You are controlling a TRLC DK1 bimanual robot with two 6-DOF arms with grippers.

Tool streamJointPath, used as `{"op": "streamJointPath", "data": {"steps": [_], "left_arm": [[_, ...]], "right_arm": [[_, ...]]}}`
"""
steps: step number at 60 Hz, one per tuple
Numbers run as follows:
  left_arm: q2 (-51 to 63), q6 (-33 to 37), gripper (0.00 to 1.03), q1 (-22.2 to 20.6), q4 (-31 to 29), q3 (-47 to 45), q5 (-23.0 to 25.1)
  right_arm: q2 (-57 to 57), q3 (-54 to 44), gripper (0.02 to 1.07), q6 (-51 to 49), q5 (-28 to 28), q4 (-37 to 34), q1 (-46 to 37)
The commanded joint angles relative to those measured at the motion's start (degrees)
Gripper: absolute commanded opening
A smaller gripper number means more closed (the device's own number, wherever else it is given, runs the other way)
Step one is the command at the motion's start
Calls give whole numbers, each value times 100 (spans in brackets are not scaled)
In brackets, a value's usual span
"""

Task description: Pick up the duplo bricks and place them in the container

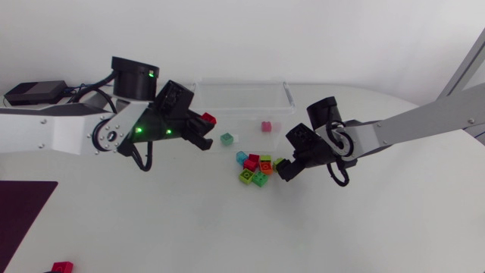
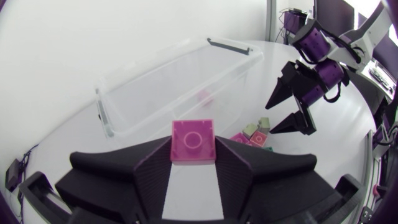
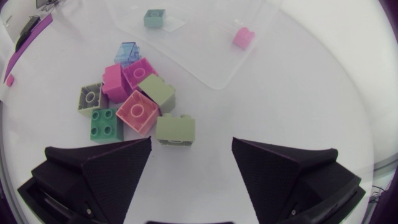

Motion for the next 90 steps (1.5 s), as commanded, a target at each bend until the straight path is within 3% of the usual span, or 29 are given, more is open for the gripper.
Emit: {"op": "streamJointPath", "data": {"steps": [1,9,17,24,32,36,41,44,63,76,90], "left_arm": [[-75,5,30,158,-83,324,87],[21,-48,31,299,-74,684,96],[364,-145,31,360,31,1053,87],[839,-154,33,351,242,1299,87],[1393,-250,36,342,365,1730,-18],[1595,-321,54,351,374,1923,-106],[1841,-338,88,342,356,2161,-194],[1885,-338,98,342,321,2213,-211],[1032,-259,98,316,-364,1616,-176],[303,5,98,105,-892,833,35],[-31,172,96,-378,-1015,183,43]], "right_arm": [[145,153,96,153,34,25,94],[250,197,88,189,60,25,173],[374,267,72,180,183,25,208],[382,258,39,145,227,25,217],[163,109,35,101,218,-28,217],[-40,4,34,66,218,-54,217],[-426,-84,34,13,218,-168,182],[-743,-67,34,-14,218,-353,120],[-1876,847,34,-22,-1,-1364,-143],[-1868,1515,34,57,-1,-1469,-11],[-1446,2051,34,118,7,-1408,120]]}}
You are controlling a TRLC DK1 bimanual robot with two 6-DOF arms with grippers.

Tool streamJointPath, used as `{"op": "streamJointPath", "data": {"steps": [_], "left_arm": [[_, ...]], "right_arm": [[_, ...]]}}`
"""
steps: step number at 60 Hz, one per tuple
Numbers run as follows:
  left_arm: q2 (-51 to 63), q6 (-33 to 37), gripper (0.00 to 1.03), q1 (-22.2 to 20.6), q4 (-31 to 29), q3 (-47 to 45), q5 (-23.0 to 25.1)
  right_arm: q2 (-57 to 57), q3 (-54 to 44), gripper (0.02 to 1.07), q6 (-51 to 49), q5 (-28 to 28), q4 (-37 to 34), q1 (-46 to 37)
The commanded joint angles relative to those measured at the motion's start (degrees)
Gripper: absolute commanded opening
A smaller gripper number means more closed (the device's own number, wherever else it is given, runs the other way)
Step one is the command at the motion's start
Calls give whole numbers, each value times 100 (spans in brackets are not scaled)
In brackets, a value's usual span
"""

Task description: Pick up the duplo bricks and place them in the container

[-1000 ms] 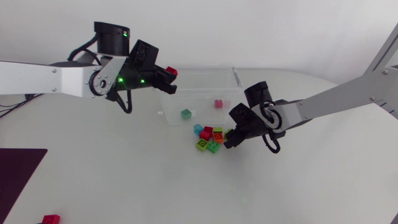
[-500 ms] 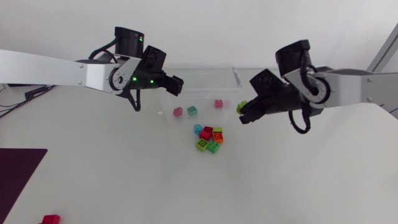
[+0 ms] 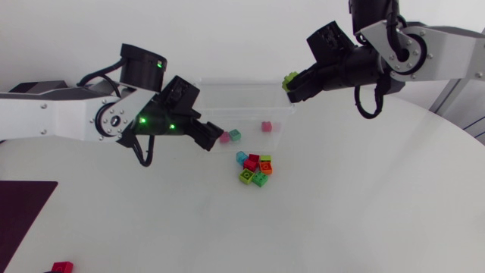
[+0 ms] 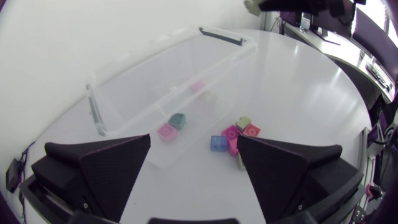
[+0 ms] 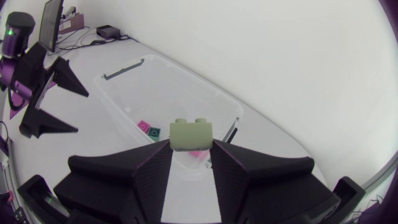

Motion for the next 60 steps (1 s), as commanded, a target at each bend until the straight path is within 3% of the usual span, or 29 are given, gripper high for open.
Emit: {"op": "streamJointPath", "data": {"steps": [1,25,27,32,35,43,60], "left_arm": [[-117,145,96,-212,-49,-289,76],[1193,75,96,-1003,30,-122,76],[1307,57,96,-1030,30,-78,76],[1597,13,96,-1056,30,54,76],[1729,-13,96,-1056,39,124,76],[2037,-66,96,-1056,154,300,76],[2336,-259,96,-1074,373,528,-223]], "right_arm": [[331,202,34,118,-4,37,79],[2028,1266,37,294,207,512,246],[2142,1327,45,294,251,565,264],[2256,1407,86,285,383,573,299],[2212,1371,97,303,401,573,307],[1703,932,98,294,410,705,281],[-257,-1107,98,224,357,1197,228]]}}
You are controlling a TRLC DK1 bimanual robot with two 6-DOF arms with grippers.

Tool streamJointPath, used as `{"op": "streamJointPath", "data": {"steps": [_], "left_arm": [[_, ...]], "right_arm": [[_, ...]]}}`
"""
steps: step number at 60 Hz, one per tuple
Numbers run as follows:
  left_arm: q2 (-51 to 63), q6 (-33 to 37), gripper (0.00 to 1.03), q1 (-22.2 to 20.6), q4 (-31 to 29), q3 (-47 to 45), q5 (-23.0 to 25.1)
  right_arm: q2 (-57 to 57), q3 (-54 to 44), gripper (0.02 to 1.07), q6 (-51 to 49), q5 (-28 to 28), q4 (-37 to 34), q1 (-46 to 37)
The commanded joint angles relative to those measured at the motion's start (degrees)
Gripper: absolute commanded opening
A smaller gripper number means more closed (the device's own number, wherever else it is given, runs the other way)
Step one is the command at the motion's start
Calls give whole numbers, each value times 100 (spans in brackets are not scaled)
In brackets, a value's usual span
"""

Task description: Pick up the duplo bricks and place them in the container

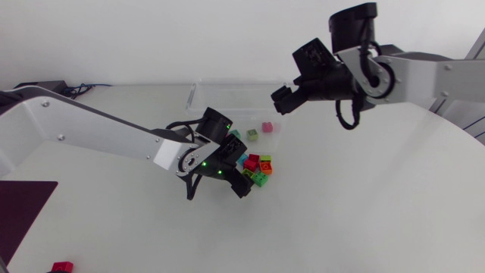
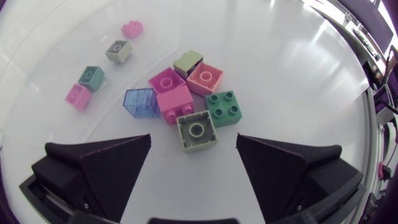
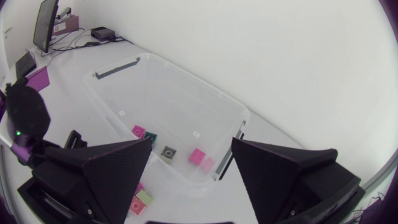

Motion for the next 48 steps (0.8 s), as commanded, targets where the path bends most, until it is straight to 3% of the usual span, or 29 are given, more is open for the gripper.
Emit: {"op": "streamJointPath", "data": {"steps": [1,15,25,30,45,48], "left_arm": [[163,-187,96,-51,78,172,-175],[198,-328,93,-270,-54,321,-632],[286,-459,91,-288,-449,585,-667],[295,-547,86,-306,-599,646,-711],[286,-582,85,-314,-950,761,-746],[304,-591,78,-314,-1064,849,-755]], "right_arm": [[-597,-660,98,53,-41,105,-23],[-1678,-1793,98,62,-103,140,21],[-2117,-2461,98,62,-129,254,30],[-2284,-2743,98,80,-155,272,3],[-2495,-3173,98,71,-234,351,-41],[-2539,-3200,98,62,-252,351,-41]]}}
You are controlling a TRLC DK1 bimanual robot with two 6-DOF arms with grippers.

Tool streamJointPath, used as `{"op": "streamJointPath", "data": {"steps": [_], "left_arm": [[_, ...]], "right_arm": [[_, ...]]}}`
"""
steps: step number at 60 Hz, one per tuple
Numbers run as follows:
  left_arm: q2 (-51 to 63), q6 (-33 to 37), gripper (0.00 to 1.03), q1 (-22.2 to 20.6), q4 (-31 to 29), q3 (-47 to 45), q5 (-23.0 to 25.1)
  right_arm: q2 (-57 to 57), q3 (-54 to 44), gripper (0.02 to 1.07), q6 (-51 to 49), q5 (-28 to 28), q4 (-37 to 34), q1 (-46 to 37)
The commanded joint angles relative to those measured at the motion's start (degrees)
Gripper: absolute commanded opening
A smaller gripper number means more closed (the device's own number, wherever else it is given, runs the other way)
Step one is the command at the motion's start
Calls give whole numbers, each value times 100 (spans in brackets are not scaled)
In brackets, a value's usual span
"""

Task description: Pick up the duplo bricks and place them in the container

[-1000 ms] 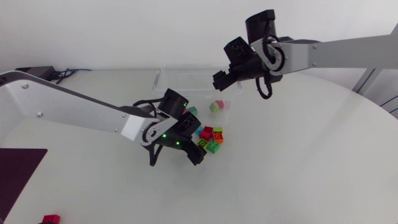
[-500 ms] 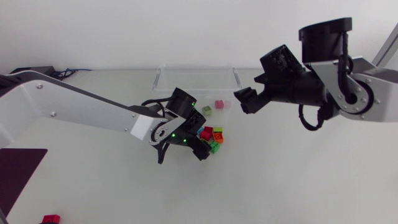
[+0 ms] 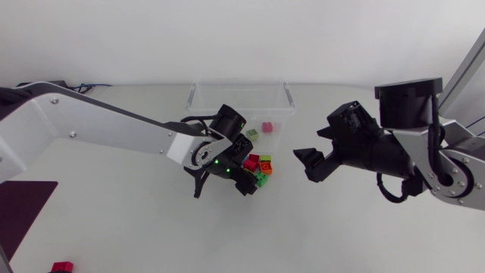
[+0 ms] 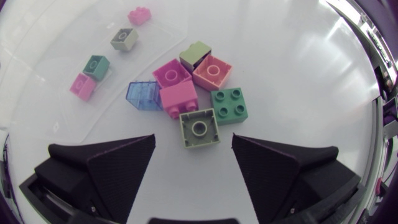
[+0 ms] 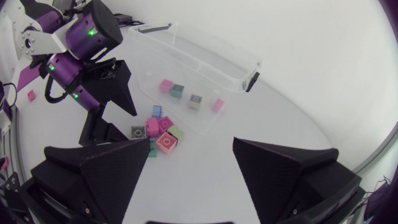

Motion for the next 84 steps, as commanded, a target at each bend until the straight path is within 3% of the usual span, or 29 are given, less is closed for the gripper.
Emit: {"op": "streamJointPath", "data": {"steps": [1,9,15,25,36,49,65,68,77,84], "left_arm": [[153,-176,75,-50,-144,280,-36],[320,-264,60,-68,-487,606,-71],[540,-334,55,-68,-918,992,-71],[715,-448,55,-68,-1366,1326,-71],[707,-448,66,-41,-1586,1370,-71],[663,-448,61,-59,-1937,1291,-71],[83,-396,61,29,-1893,843,-71],[39,-396,64,12,-1893,852,-71],[100,-404,88,-103,-1893,940,-71],[241,-352,94,-120,-1893,1045,-71]], "right_arm": [[-118,-155,98,62,-31,86,-41],[-179,-217,98,62,-31,86,-58],[-258,-252,98,62,-40,77,-85],[-311,-313,98,62,-84,60,-172],[-355,-366,98,62,-102,60,-190],[-372,-366,98,62,-128,42,-181],[-346,-454,98,18,-145,51,-146],[-337,-454,98,18,-145,60,-137],[-328,-454,98,18,-137,69,-137],[-346,-489,98,18,-137,60,-137]]}}
